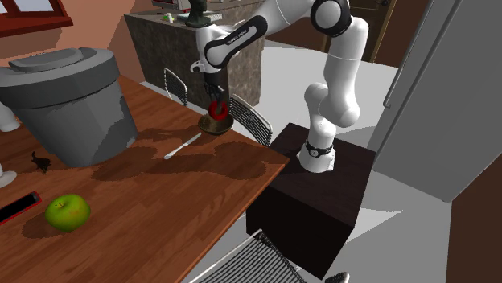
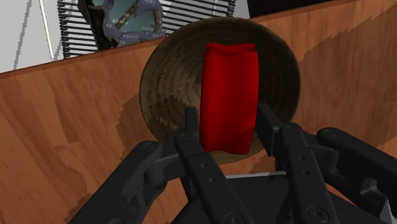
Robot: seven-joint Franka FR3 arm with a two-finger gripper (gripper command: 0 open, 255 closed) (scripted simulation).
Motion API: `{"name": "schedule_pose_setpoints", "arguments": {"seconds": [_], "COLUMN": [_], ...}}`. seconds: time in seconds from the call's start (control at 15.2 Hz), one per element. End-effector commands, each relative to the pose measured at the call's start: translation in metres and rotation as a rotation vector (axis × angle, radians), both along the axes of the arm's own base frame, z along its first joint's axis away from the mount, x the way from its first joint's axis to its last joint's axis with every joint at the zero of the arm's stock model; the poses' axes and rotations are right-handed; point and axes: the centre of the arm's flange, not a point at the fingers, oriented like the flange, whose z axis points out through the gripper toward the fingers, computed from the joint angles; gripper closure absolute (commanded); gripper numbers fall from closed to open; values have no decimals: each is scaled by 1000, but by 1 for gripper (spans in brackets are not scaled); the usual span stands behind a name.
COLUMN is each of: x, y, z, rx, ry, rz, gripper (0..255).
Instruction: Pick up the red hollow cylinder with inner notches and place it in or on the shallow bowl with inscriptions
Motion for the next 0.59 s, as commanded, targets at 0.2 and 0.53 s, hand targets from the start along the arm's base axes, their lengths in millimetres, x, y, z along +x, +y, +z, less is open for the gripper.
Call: {"name": "schedule_pose_setpoints", "arguments": {"seconds": [0.2, 0.53], "x": [-1, -1], "y": [-1, -1], "z": [-8, -8], "rx": [-1, -1], "ry": [0, 0], "rz": [0, 0], "gripper": [255, 0]}}
